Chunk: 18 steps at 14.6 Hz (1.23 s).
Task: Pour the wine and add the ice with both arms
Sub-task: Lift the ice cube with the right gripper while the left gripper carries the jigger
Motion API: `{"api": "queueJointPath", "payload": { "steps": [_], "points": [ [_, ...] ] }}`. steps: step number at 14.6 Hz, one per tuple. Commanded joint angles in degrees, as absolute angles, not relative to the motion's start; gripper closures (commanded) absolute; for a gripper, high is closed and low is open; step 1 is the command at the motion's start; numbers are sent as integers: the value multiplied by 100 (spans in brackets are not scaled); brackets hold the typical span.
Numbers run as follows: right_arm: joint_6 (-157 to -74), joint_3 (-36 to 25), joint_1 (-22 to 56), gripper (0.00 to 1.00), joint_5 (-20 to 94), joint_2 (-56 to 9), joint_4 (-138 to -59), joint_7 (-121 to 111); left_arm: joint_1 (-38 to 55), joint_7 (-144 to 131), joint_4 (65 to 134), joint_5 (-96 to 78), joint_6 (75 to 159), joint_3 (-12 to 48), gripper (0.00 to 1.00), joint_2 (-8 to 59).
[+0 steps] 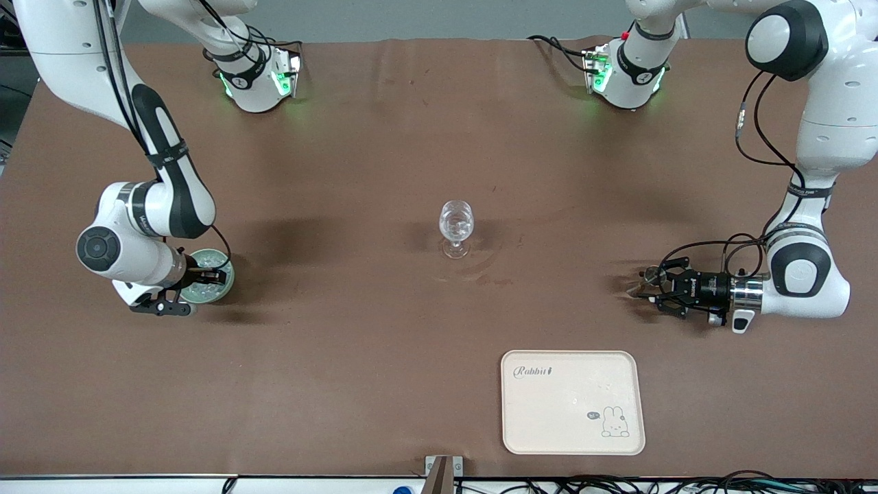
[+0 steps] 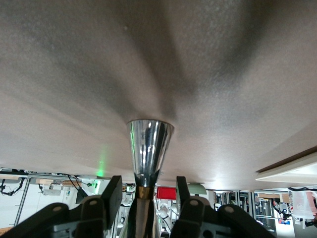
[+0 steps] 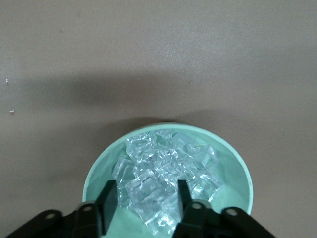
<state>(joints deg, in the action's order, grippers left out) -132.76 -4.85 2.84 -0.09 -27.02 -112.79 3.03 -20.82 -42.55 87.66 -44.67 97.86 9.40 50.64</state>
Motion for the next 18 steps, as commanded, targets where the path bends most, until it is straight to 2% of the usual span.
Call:
{"api": "queueJointPath", "payload": {
  "steps": [1,4,6,11,18],
  "points": [
    [-13316,-483,255,84,-35,-2549,-11356,308,-2109,-4219,8727,-4579,9694,958,64,5098],
    [-13254,-483,237,90,-35,-2365,-11338,290,-2109,-4175,8719,-4579,9651,958,85,5098],
    [-13018,-483,202,92,-35,-2120,-11268,281,-2109,-4175,8719,-4588,9642,967,95,5089],
    [-11850,-492,1,92,-35,-1478,-10627,281,-2048,-4271,8701,-4956,9352,1037,99,4958],
    [-9662,-492,-97,91,-35,-792,-9029,272,-2004,-4999,8736,-5001,9527,2117,99,4466]
  ]
}}
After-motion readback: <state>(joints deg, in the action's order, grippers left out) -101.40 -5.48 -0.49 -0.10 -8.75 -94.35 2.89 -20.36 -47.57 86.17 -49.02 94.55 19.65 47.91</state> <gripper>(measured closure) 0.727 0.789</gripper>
